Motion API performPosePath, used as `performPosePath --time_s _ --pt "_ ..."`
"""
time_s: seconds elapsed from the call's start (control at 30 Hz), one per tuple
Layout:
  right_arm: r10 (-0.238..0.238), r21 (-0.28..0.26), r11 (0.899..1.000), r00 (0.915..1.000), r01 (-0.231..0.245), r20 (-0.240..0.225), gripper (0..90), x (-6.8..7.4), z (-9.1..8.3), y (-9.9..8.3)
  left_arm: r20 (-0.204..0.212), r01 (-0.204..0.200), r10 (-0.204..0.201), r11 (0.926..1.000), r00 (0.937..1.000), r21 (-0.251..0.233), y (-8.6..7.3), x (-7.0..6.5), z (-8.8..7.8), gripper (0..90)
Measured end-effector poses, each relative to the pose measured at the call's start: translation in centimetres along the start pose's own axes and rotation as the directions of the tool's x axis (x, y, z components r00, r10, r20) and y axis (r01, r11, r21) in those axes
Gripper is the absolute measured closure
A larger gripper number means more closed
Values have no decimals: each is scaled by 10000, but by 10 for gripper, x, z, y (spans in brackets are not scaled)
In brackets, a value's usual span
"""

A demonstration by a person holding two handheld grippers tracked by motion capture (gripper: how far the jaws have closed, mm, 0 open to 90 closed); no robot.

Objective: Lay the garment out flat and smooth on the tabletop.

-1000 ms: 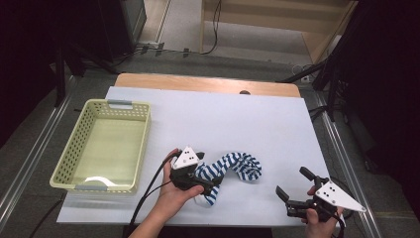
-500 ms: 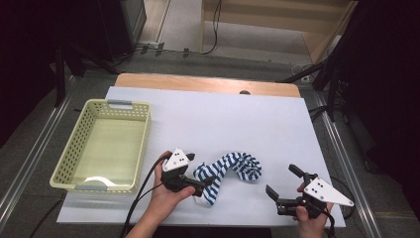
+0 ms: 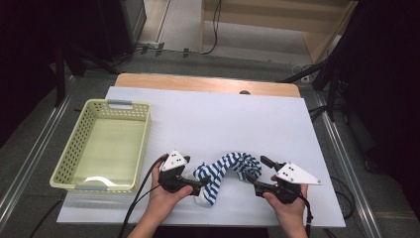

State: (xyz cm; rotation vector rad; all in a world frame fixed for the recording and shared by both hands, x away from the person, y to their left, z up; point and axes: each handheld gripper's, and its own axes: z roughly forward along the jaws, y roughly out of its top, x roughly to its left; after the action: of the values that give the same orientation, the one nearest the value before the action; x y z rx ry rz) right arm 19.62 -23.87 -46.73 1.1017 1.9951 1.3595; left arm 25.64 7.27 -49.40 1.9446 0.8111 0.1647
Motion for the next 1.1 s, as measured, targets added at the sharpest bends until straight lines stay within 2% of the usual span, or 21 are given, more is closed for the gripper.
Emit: performPosePath --time_s 0.07,0.13,0.2,0.3,0.37,0.43,0.47,0.57,0.7,0.8,0.97,1.1 --pt "-10 135 9999 9999 8 168 368 1 6 -1 12 -54 54 9999 10000 105 -2 0 -1 55" --pt "63 202 9998 9995 -69 320 400 2 10 -5 -2 71 -71 9998 10000 207 -5 2 -2 149" --pt "62 513 9986 9988 -88 492 425 1 15 -11 135 122 -125 9997 9998 226 -7 4 -3 185" --pt "20 944 9955 9987 -69 514 542 -2 18 -22 291 -20 5 9987 9996 511 -10 4 -1 321" --pt "-15 1101 9939 9980 -56 640 573 -3 18 -26 213 -110 97 9981 9997 600 -10 3 1 379" --pt "-39 1147 9934 9970 -50 768 617 -5 18 -27 134 -134 125 9978 9998 647 -10 3 1 415" --pt "127 1169 9929 9962 -228 863 627 -6 18 -28 172 -148 137 9979 9998 628 -10 2 1 426" --pt "86 1257 9918 9946 -216 1031 685 -6 19 -28 280 -261 243 9976 9993 647 -11 1 1 475" --pt "99 1301 9912 9953 -224 959 782 -7 21 -29 305 -307 286 9969 9991 725 -12 0 2 546" --pt "358 1305 9905 9972 -441 649 842 -9 22 -30 215 -349 332 9960 9992 821 -12 0 4 595" --pt "357 1145 9925 9974 -426 619 855 -14 17 -28 187 -490 476 9952 9987 848 -12 -2 4 732" --pt "406 966 9942 9972 -465 622 857 -21 7 -26 233 -593 576 9951 9981 789 -12 -2 4 769"
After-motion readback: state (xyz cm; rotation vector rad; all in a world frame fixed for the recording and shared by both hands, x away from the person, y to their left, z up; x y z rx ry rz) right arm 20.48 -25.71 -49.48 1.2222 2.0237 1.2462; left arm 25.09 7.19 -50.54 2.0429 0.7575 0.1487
